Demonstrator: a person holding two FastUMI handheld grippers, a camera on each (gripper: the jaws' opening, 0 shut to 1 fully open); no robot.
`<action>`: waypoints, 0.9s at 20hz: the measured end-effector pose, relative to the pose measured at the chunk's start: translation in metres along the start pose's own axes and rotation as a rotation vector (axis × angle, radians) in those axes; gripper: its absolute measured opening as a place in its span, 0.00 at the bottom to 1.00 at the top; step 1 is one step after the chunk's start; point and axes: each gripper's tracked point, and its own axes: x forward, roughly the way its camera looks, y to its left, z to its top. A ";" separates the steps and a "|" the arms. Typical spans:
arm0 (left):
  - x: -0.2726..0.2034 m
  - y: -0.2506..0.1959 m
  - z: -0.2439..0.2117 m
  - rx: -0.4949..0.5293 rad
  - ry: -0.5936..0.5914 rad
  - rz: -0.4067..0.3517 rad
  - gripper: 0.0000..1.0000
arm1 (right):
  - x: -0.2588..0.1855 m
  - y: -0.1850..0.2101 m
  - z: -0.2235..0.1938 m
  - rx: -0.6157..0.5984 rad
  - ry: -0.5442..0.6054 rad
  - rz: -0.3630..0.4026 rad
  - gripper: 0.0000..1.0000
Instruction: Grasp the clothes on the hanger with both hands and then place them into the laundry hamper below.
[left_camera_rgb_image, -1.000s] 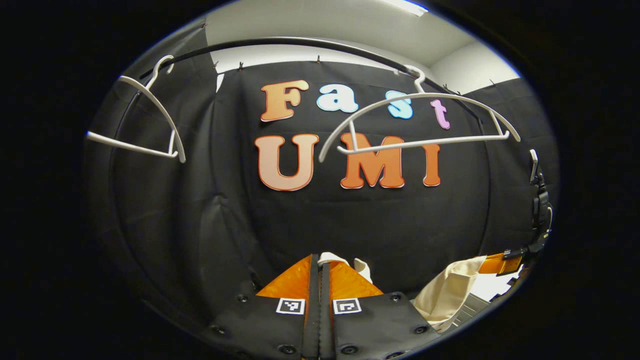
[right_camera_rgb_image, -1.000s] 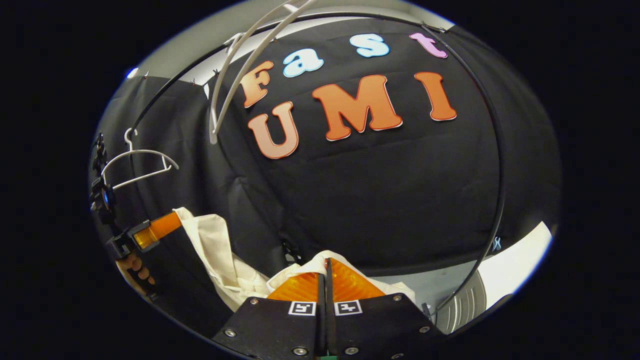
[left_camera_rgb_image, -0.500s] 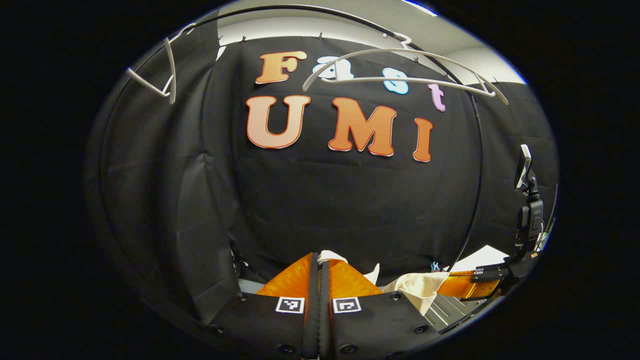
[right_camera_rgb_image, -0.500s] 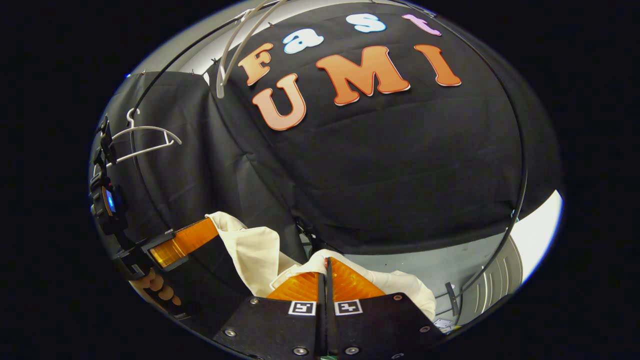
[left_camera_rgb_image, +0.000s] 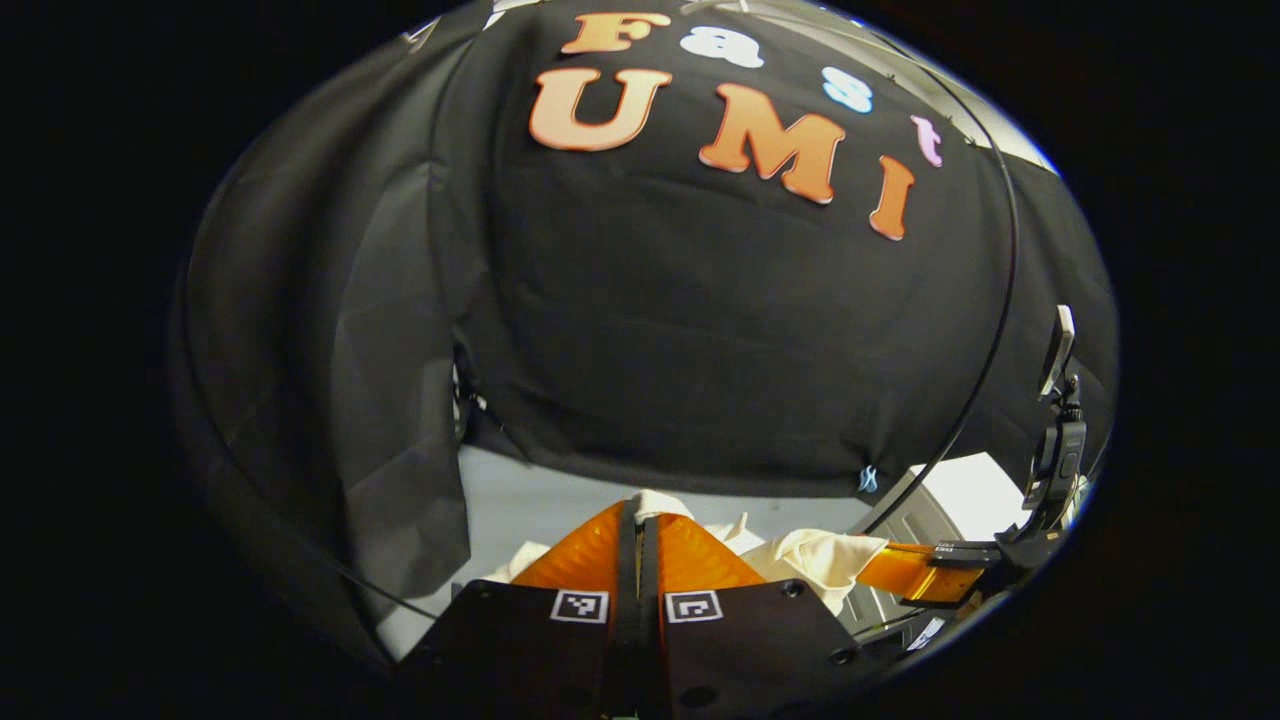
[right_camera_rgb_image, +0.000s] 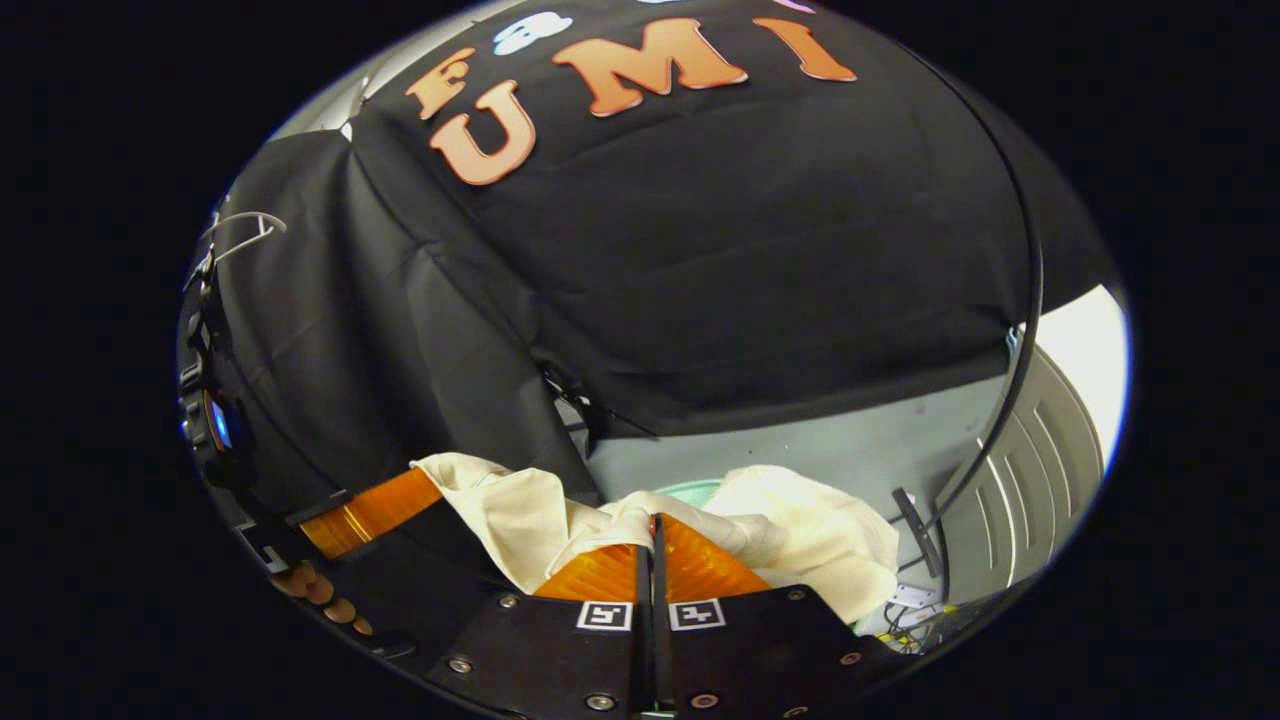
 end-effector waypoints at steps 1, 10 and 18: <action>0.008 0.004 -0.019 0.002 0.034 0.013 0.07 | 0.009 -0.014 -0.015 0.004 0.024 -0.026 0.00; 0.065 0.017 -0.180 -0.003 0.369 0.066 0.07 | 0.062 -0.094 -0.150 -0.029 0.289 -0.175 0.01; 0.058 0.022 -0.267 0.002 0.629 0.132 0.10 | 0.063 -0.120 -0.206 -0.011 0.414 -0.236 0.15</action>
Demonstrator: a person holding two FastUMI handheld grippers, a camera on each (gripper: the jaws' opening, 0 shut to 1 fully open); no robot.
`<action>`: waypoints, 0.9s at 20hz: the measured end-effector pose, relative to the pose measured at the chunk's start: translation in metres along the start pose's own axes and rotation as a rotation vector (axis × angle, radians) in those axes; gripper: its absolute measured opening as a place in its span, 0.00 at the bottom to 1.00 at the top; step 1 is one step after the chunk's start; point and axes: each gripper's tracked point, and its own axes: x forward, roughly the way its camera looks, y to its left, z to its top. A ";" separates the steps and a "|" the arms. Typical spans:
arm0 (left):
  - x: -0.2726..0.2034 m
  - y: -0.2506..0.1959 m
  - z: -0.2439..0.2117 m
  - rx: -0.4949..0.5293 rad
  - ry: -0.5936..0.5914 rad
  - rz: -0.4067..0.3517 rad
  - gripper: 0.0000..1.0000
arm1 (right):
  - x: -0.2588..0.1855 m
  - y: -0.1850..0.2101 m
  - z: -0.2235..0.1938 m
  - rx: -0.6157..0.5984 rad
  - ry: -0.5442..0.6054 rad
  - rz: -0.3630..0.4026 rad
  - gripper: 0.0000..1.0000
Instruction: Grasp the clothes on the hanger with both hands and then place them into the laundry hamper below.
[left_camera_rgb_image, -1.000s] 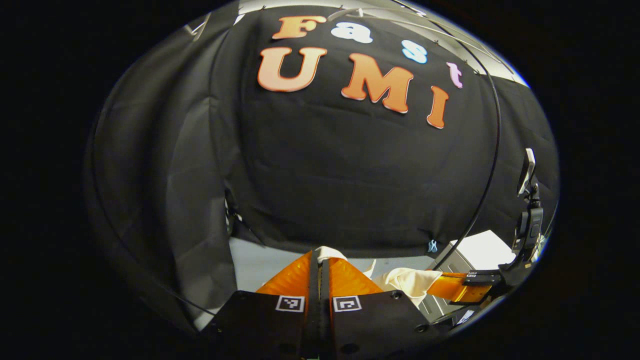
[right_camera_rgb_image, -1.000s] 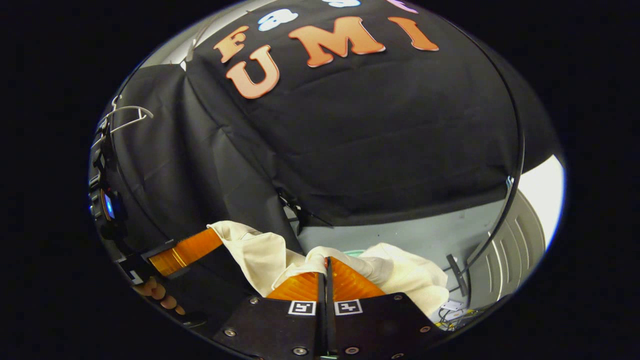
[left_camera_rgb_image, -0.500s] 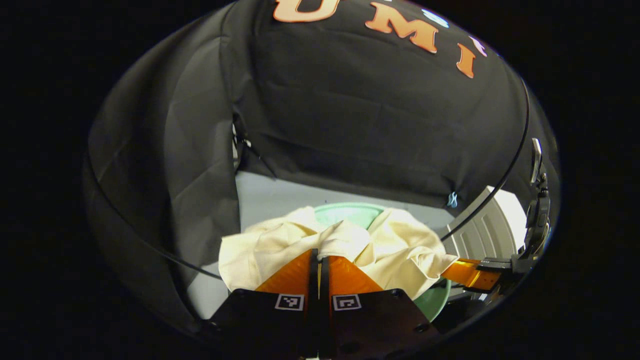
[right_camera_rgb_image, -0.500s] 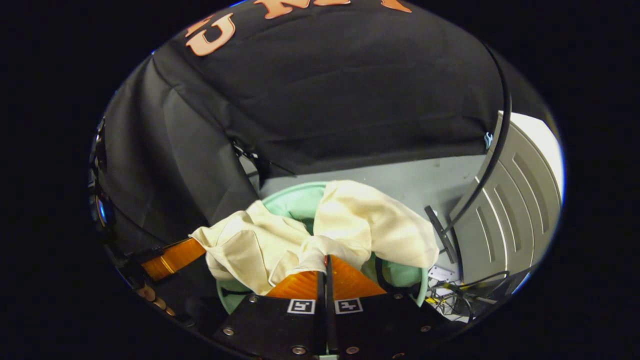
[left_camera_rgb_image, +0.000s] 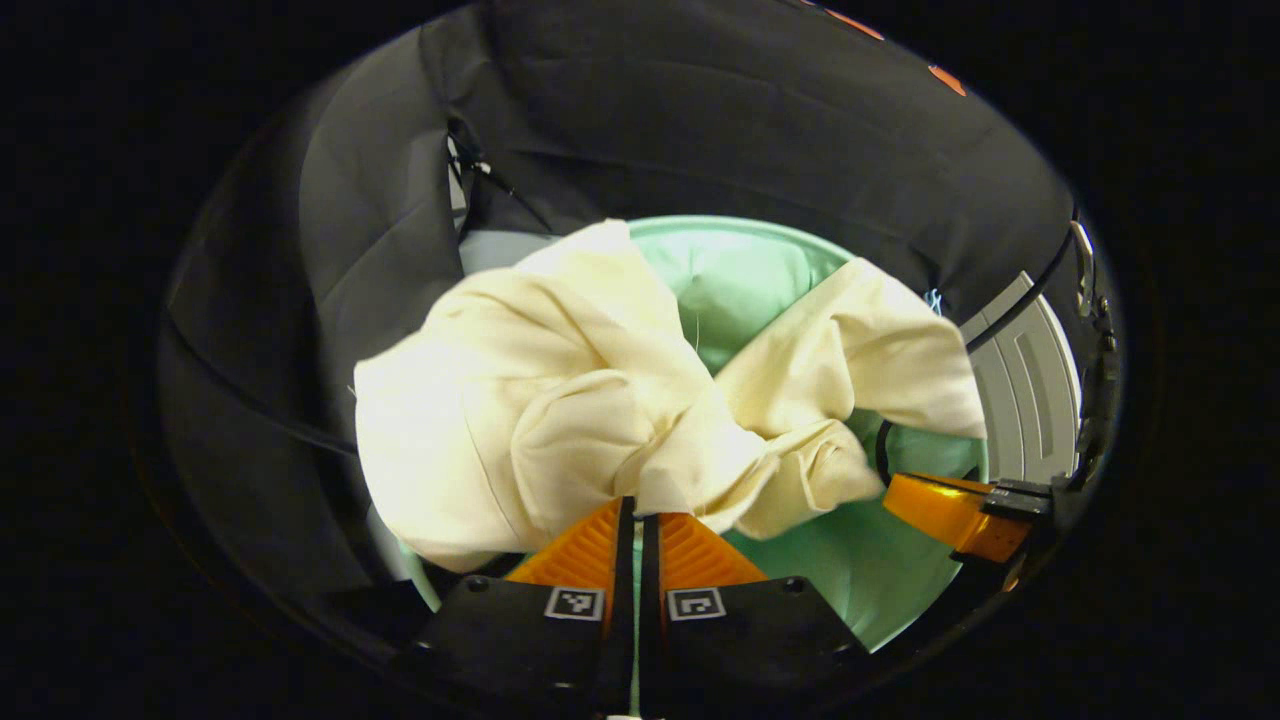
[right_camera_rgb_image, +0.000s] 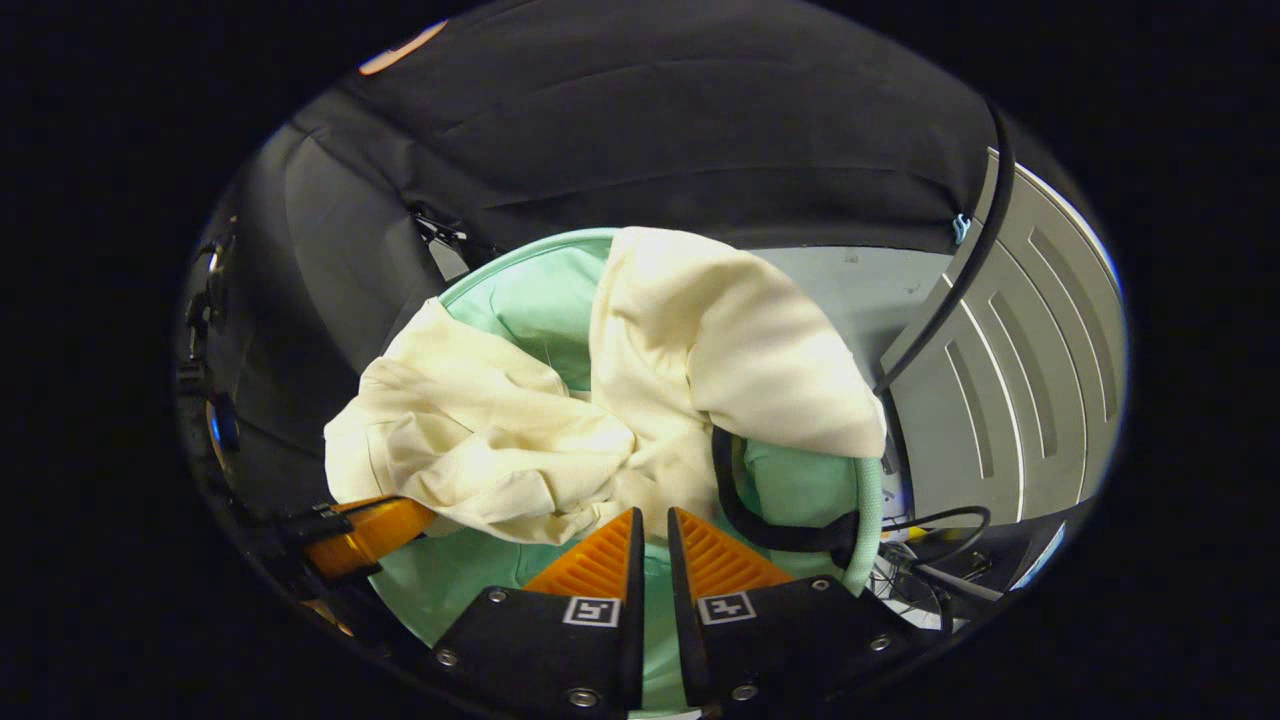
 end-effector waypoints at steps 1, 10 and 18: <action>0.002 0.003 -0.005 -0.007 0.013 0.015 0.14 | -0.001 0.000 0.001 -0.007 -0.006 -0.002 0.19; -0.025 -0.007 0.001 -0.046 -0.020 -0.008 0.60 | -0.032 0.007 0.020 -0.050 -0.084 -0.011 0.67; -0.079 -0.007 0.045 -0.033 -0.215 0.013 0.99 | -0.092 0.024 0.061 -0.079 -0.216 0.015 0.93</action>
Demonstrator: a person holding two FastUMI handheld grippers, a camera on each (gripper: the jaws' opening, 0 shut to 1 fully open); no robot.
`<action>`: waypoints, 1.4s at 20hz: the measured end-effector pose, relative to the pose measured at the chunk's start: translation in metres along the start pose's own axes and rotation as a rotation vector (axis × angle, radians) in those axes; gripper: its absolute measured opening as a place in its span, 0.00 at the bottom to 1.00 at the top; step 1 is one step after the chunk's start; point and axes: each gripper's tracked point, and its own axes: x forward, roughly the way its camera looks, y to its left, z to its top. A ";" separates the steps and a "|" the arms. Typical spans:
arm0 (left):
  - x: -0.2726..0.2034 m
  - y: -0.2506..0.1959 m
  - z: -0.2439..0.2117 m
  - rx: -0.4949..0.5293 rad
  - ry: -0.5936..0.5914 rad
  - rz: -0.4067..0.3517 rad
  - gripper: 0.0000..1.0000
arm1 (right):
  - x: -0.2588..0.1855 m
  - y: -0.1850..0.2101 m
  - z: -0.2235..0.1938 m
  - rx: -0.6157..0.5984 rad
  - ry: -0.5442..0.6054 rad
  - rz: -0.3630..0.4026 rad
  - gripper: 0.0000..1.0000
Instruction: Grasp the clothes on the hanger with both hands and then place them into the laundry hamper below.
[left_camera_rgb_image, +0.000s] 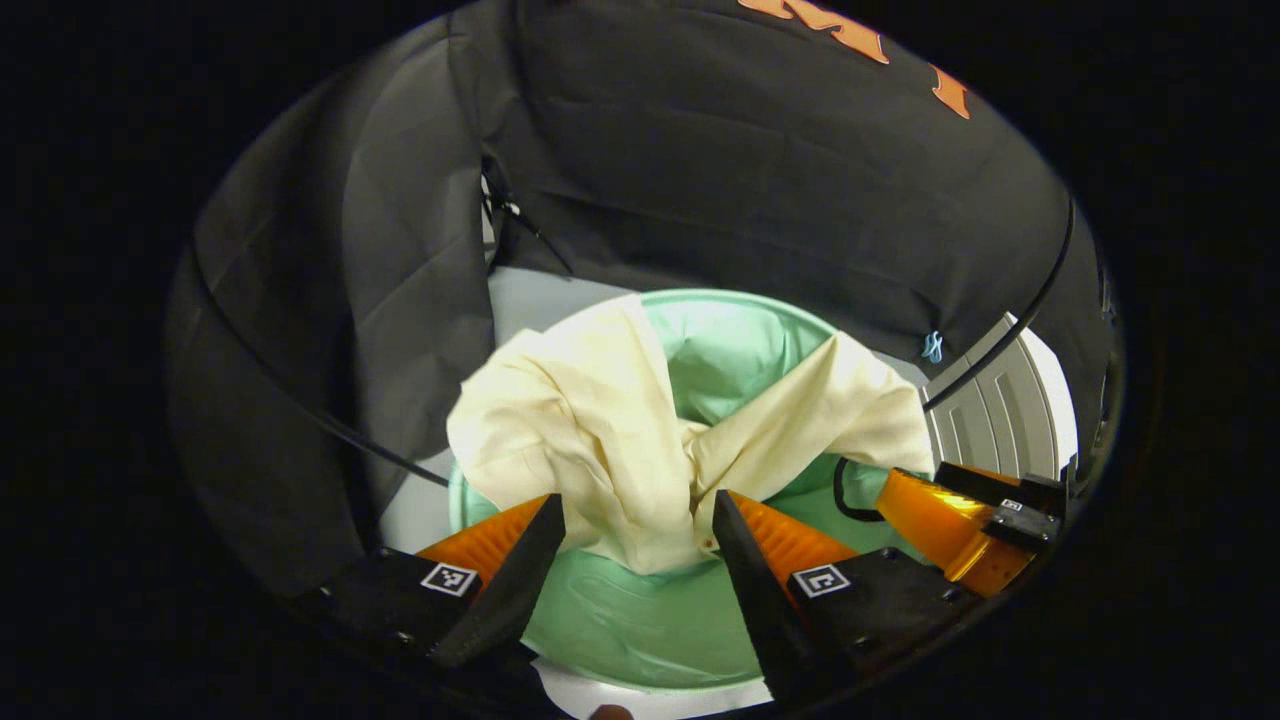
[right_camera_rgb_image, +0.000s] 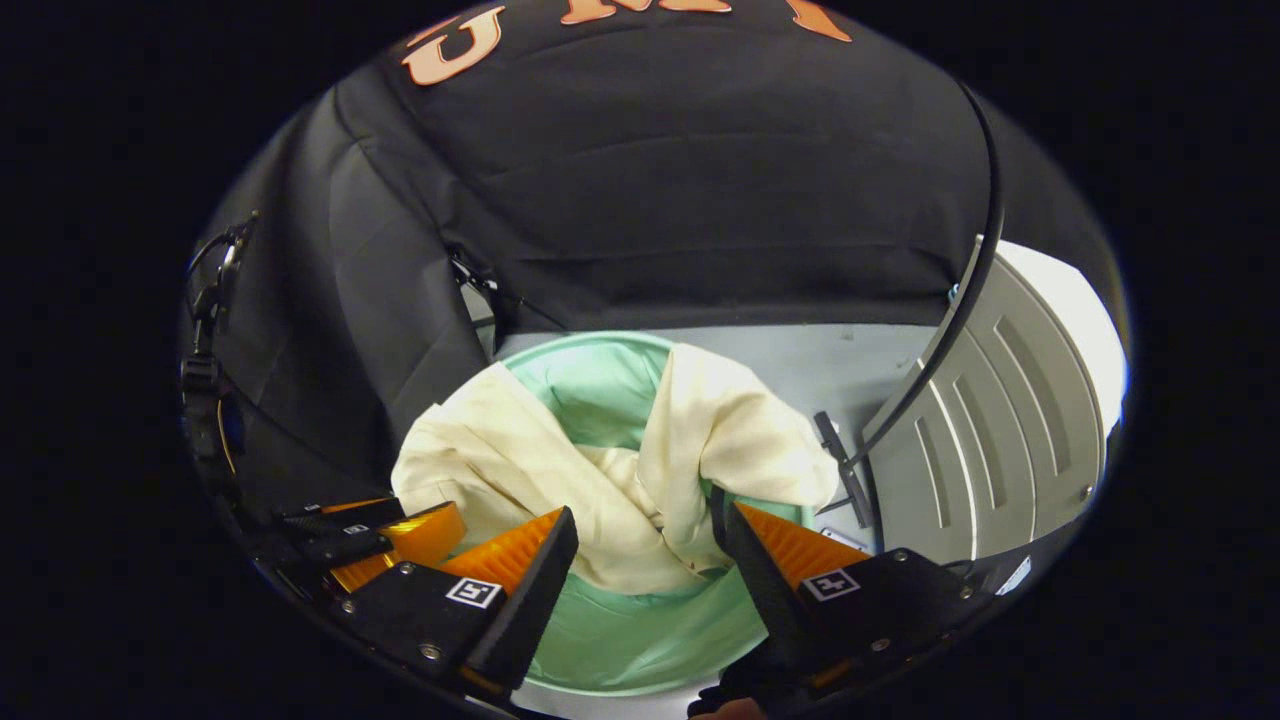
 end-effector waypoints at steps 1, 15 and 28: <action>-0.008 -0.001 0.011 0.005 -0.030 0.004 0.99 | -0.010 0.003 0.010 0.007 -0.021 0.006 0.93; -0.247 0.029 0.182 0.004 -0.629 -0.046 1.00 | -0.211 0.010 0.186 -0.062 -0.446 -0.010 0.94; -0.461 0.068 0.289 0.050 -1.045 0.000 1.00 | -0.418 0.016 0.327 -0.194 -0.815 -0.066 0.94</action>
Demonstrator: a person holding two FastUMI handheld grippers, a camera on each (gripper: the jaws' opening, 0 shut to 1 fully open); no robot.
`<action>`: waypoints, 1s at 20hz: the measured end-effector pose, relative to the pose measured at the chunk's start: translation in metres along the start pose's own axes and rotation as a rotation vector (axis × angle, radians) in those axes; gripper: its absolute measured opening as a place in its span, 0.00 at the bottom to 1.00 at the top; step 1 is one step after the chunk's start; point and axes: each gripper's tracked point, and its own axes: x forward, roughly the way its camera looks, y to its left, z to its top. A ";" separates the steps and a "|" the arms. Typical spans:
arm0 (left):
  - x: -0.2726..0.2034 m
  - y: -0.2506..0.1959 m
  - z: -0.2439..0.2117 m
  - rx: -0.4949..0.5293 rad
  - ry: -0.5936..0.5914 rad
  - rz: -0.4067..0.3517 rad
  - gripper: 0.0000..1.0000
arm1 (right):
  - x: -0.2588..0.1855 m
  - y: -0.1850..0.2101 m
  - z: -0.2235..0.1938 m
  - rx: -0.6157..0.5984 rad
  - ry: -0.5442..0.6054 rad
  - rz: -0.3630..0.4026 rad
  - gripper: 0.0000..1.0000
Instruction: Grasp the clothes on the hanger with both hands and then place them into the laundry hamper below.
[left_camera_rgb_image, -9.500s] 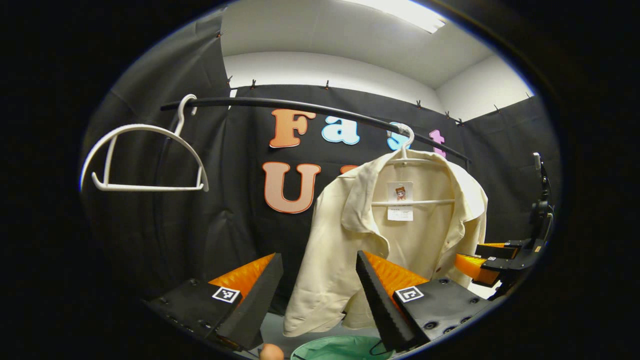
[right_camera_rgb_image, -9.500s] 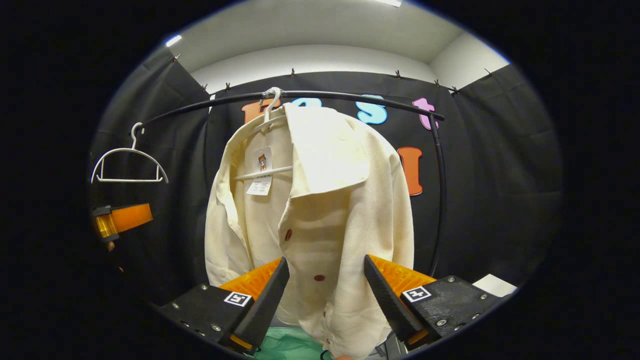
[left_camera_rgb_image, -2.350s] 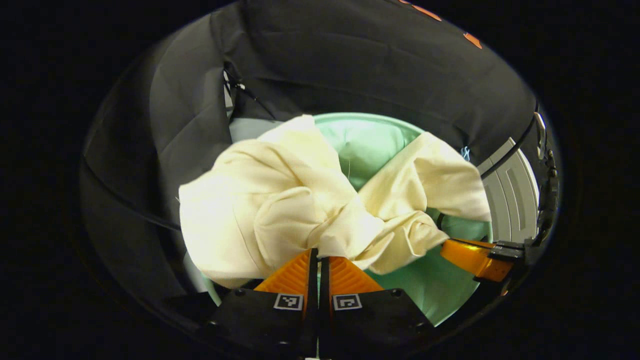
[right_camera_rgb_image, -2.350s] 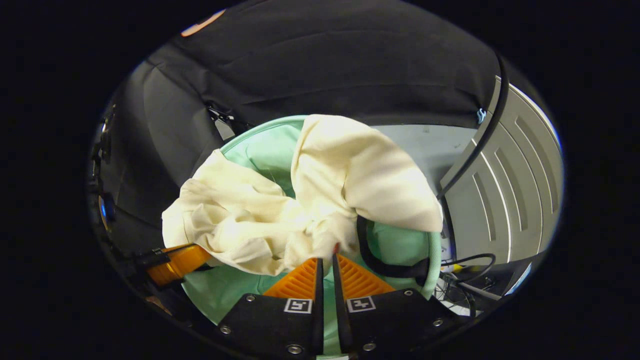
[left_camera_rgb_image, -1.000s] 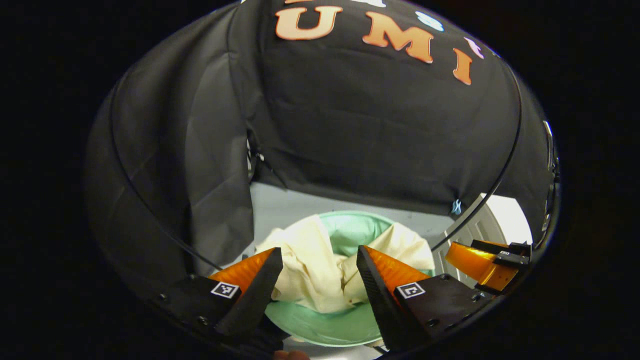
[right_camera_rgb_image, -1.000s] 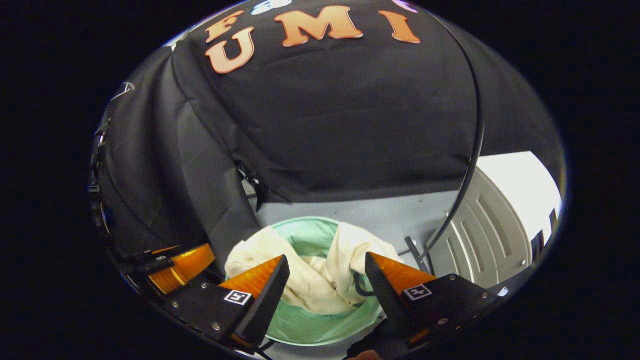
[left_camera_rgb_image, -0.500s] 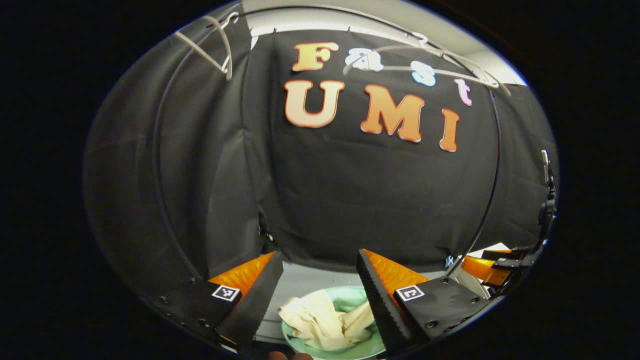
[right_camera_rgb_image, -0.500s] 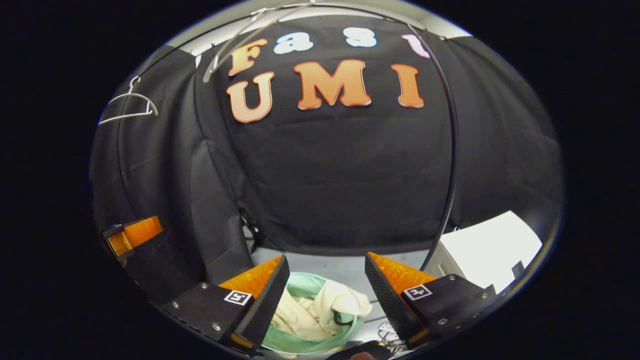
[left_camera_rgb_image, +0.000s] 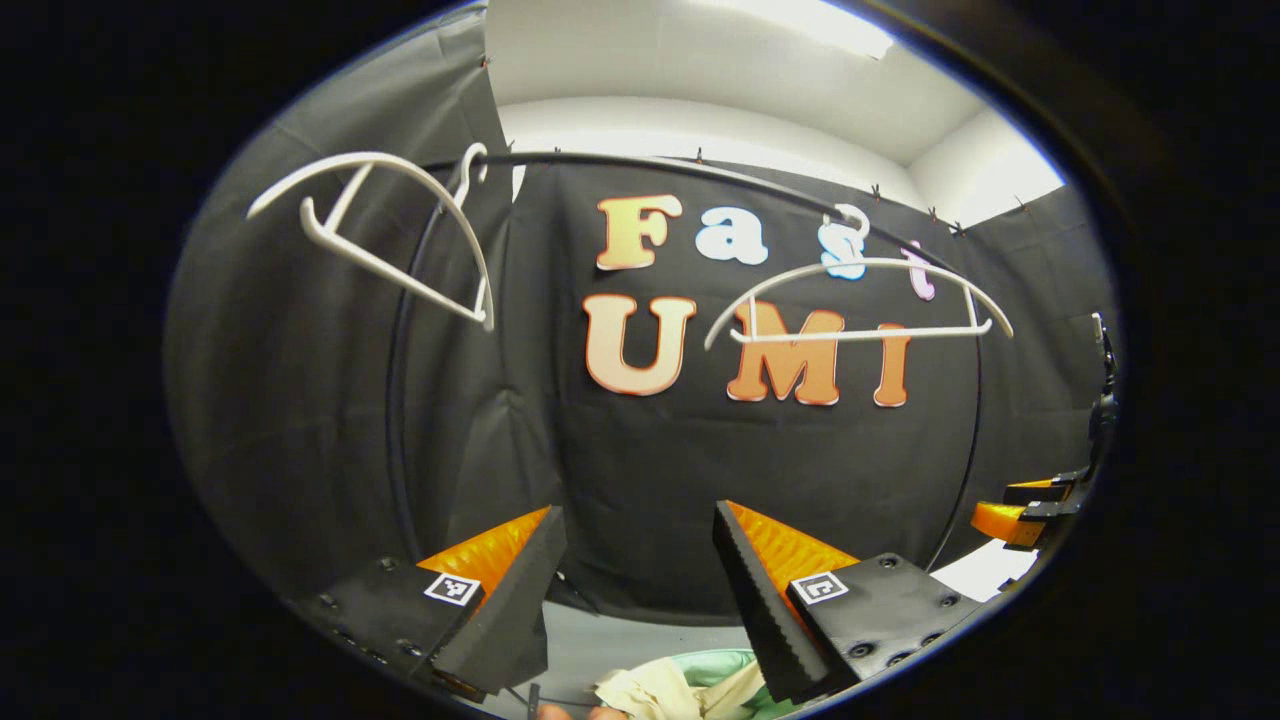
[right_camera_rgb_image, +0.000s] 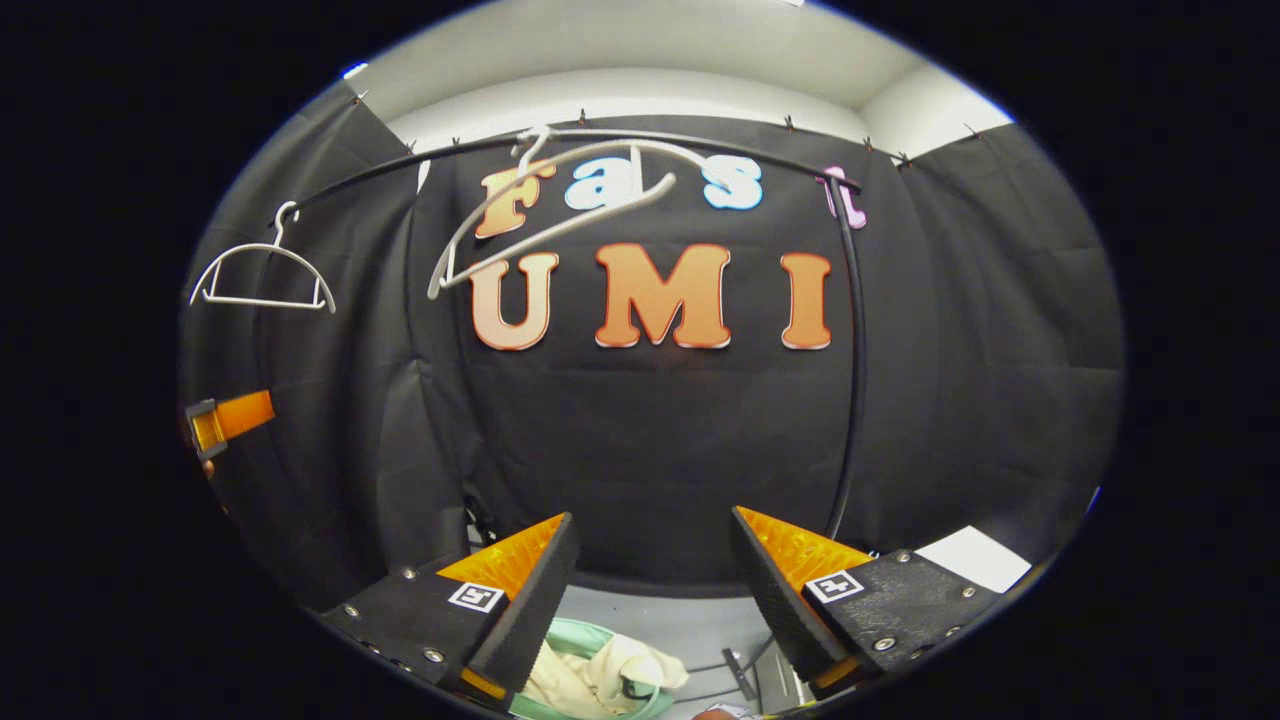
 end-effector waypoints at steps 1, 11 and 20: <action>-0.001 0.004 0.012 0.015 -0.016 0.008 0.96 | -0.003 0.002 0.011 -0.002 -0.020 0.005 0.94; -0.023 0.036 0.089 0.035 -0.114 0.086 0.93 | -0.040 -0.020 0.079 -0.024 -0.134 -0.007 0.94; -0.019 0.041 0.080 0.009 -0.085 0.094 0.93 | -0.032 -0.030 0.074 -0.002 -0.110 -0.013 0.94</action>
